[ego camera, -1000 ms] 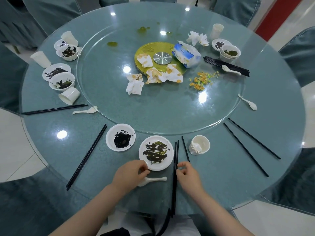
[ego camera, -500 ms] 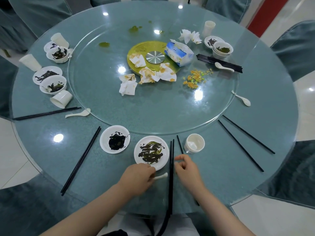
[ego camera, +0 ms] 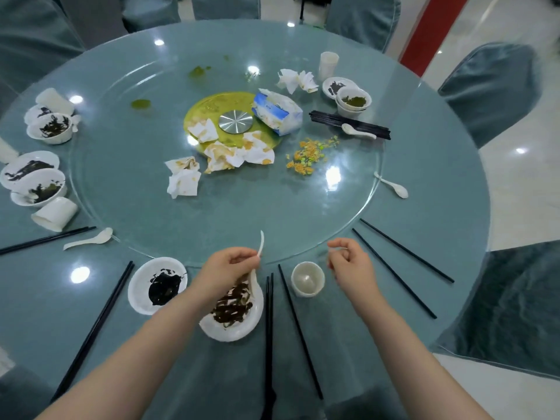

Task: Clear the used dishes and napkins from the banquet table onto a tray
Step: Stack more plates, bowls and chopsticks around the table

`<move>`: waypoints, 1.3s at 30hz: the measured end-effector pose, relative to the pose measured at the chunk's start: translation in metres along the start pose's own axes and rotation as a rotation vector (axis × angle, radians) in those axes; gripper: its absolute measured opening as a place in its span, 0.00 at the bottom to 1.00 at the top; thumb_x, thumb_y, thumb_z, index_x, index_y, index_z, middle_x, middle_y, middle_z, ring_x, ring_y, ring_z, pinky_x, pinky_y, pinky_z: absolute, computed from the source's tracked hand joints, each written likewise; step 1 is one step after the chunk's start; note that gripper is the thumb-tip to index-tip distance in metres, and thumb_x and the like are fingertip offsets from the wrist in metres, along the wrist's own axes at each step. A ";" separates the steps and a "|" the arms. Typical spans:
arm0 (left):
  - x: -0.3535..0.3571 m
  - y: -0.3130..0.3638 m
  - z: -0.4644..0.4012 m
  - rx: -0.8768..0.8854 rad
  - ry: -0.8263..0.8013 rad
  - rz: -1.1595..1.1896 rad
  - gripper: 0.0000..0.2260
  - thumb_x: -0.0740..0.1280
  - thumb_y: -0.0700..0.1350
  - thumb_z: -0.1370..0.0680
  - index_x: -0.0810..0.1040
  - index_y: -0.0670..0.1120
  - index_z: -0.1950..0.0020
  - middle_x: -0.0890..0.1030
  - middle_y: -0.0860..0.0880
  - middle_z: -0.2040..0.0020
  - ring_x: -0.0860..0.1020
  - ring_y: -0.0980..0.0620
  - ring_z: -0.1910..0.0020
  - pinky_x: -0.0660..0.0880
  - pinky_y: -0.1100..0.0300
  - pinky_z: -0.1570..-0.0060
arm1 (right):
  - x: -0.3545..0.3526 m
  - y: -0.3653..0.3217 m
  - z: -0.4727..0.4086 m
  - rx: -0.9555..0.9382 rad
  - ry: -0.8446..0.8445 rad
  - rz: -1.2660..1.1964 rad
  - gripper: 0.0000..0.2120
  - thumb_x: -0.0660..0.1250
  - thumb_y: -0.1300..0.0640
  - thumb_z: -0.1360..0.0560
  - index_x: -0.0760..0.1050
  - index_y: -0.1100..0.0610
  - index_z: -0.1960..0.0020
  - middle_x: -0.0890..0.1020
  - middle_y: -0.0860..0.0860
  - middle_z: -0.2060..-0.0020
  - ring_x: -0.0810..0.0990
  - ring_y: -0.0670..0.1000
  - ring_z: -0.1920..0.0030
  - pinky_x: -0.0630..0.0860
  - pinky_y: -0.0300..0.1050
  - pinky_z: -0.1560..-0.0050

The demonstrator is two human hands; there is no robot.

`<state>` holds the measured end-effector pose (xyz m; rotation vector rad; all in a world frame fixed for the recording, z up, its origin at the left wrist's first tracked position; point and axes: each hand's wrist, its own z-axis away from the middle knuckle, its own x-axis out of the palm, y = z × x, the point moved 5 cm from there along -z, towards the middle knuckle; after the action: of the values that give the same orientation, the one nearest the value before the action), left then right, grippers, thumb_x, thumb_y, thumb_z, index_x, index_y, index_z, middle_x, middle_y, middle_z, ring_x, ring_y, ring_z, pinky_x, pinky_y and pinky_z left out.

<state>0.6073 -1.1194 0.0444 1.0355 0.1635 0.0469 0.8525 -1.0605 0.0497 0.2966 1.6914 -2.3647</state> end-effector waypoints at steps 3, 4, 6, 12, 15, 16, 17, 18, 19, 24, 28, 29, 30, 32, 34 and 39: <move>0.016 0.012 -0.018 -0.016 -0.003 0.058 0.05 0.69 0.42 0.23 0.84 0.46 0.49 0.83 0.49 0.57 0.78 0.54 0.58 0.76 0.59 0.50 | -0.027 0.010 -0.039 0.082 0.062 -0.024 0.07 0.61 0.63 0.24 0.75 0.53 0.52 0.76 0.52 0.69 0.70 0.47 0.72 0.67 0.42 0.70; 0.022 0.016 -0.023 -0.025 -0.004 0.079 0.05 0.69 0.41 0.23 0.84 0.45 0.49 0.83 0.48 0.56 0.78 0.54 0.57 0.76 0.60 0.50 | -0.036 0.014 -0.053 0.109 0.083 -0.041 0.06 0.61 0.63 0.24 0.75 0.54 0.53 0.76 0.51 0.69 0.69 0.49 0.72 0.66 0.42 0.71; 0.034 0.020 -0.034 -0.045 -0.016 0.107 0.05 0.69 0.40 0.23 0.83 0.45 0.50 0.84 0.48 0.55 0.79 0.53 0.55 0.76 0.60 0.49 | -0.054 0.021 -0.082 0.159 0.126 -0.068 0.05 0.61 0.63 0.24 0.74 0.57 0.52 0.75 0.51 0.69 0.68 0.50 0.73 0.65 0.41 0.73; 0.057 0.025 -0.059 -0.083 -0.023 0.176 0.05 0.68 0.37 0.24 0.83 0.42 0.50 0.85 0.46 0.52 0.80 0.52 0.53 0.78 0.64 0.50 | -0.110 0.046 -0.173 0.206 0.310 0.130 0.03 0.63 0.59 0.26 0.74 0.53 0.56 0.83 0.56 0.52 0.78 0.55 0.58 0.75 0.50 0.53; 0.058 0.026 -0.067 -0.085 -0.009 0.176 0.05 0.68 0.38 0.23 0.83 0.43 0.50 0.85 0.47 0.53 0.80 0.54 0.54 0.77 0.65 0.51 | -0.129 0.041 -0.210 0.092 0.277 0.468 0.19 0.64 0.60 0.26 0.70 0.58 0.36 0.75 0.59 0.39 0.75 0.61 0.40 0.70 0.50 0.41; 0.057 0.027 -0.069 -0.090 -0.012 0.174 0.05 0.68 0.38 0.23 0.83 0.44 0.50 0.86 0.48 0.53 0.81 0.54 0.54 0.77 0.65 0.52 | -0.131 0.037 -0.220 0.043 0.212 0.630 0.26 0.65 0.60 0.26 0.64 0.58 0.29 0.70 0.59 0.33 0.71 0.61 0.36 0.68 0.51 0.37; 0.056 0.026 -0.070 -0.094 -0.016 0.170 0.05 0.68 0.38 0.23 0.83 0.44 0.50 0.86 0.48 0.53 0.81 0.54 0.54 0.77 0.66 0.51 | -0.131 0.035 -0.230 0.009 0.153 0.798 0.31 0.64 0.59 0.26 0.59 0.57 0.26 0.64 0.58 0.29 0.67 0.61 0.33 0.67 0.52 0.35; 0.056 0.024 -0.072 -0.098 -0.021 0.167 0.06 0.68 0.38 0.23 0.83 0.44 0.50 0.86 0.47 0.53 0.82 0.54 0.53 0.78 0.65 0.50 | -0.132 0.035 -0.241 -0.001 0.103 0.937 0.33 0.64 0.58 0.26 0.55 0.56 0.24 0.60 0.57 0.26 0.64 0.61 0.31 0.65 0.53 0.34; 0.055 0.022 -0.073 -0.103 -0.024 0.172 0.06 0.68 0.38 0.23 0.83 0.43 0.49 0.86 0.47 0.53 0.82 0.54 0.53 0.78 0.64 0.49 | -0.134 0.036 -0.251 0.001 0.065 1.038 0.34 0.63 0.57 0.26 0.53 0.56 0.23 0.56 0.56 0.24 0.62 0.62 0.30 0.64 0.54 0.33; 0.050 0.014 -0.072 -0.112 -0.004 0.182 0.06 0.68 0.38 0.24 0.83 0.42 0.49 0.85 0.44 0.51 0.82 0.53 0.54 0.79 0.65 0.51 | -0.139 0.036 -0.290 0.017 0.000 1.135 0.28 0.64 0.57 0.26 0.60 0.59 0.28 0.64 0.58 0.30 0.65 0.63 0.33 0.67 0.54 0.34; 0.047 0.008 -0.072 -0.118 -0.029 0.227 0.20 0.78 0.54 0.36 0.85 0.44 0.50 0.85 0.44 0.50 0.83 0.51 0.51 0.79 0.62 0.49 | -0.143 0.039 -0.293 -0.022 -0.015 1.183 0.23 0.63 0.59 0.26 0.66 0.59 0.32 0.72 0.61 0.35 0.72 0.64 0.38 0.70 0.53 0.38; 0.047 0.007 -0.072 -0.121 -0.027 0.236 0.20 0.78 0.54 0.36 0.85 0.43 0.50 0.85 0.44 0.50 0.83 0.50 0.51 0.79 0.61 0.47 | -0.145 0.041 -0.290 -0.048 0.015 1.172 0.19 0.63 0.59 0.26 0.69 0.60 0.35 0.74 0.62 0.38 0.73 0.64 0.39 0.71 0.53 0.40; 0.047 0.006 -0.072 -0.125 -0.018 0.249 0.16 0.76 0.49 0.31 0.84 0.42 0.49 0.85 0.43 0.49 0.83 0.50 0.51 0.79 0.60 0.47 | -0.146 0.044 -0.286 -0.068 0.047 1.149 0.16 0.62 0.60 0.25 0.71 0.60 0.38 0.75 0.63 0.41 0.74 0.65 0.41 0.73 0.54 0.41; 0.048 0.006 -0.071 -0.135 0.002 0.256 0.08 0.69 0.40 0.25 0.82 0.41 0.47 0.85 0.43 0.49 0.83 0.50 0.51 0.80 0.61 0.48 | -0.148 0.048 -0.274 -0.092 0.100 1.103 0.11 0.62 0.61 0.25 0.73 0.61 0.43 0.76 0.63 0.44 0.75 0.65 0.45 0.74 0.54 0.45; 0.050 0.007 -0.070 -0.129 -0.011 0.232 0.07 0.68 0.38 0.23 0.82 0.41 0.46 0.85 0.44 0.50 0.83 0.50 0.51 0.79 0.60 0.48 | -0.147 0.052 -0.261 -0.099 0.118 1.068 0.10 0.64 0.61 0.26 0.73 0.62 0.45 0.76 0.63 0.46 0.75 0.64 0.47 0.74 0.53 0.49; 0.049 0.011 -0.064 -0.096 -0.022 0.218 0.06 0.67 0.38 0.23 0.83 0.42 0.48 0.85 0.46 0.53 0.82 0.50 0.53 0.79 0.61 0.50 | -0.142 0.054 -0.228 -0.031 0.132 0.907 0.07 0.65 0.59 0.28 0.73 0.59 0.51 0.78 0.60 0.52 0.76 0.61 0.54 0.71 0.47 0.57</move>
<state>0.6459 -1.0534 0.0166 0.9539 0.0278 0.2390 1.0121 -0.8527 -0.0303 0.9850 1.2328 -1.6532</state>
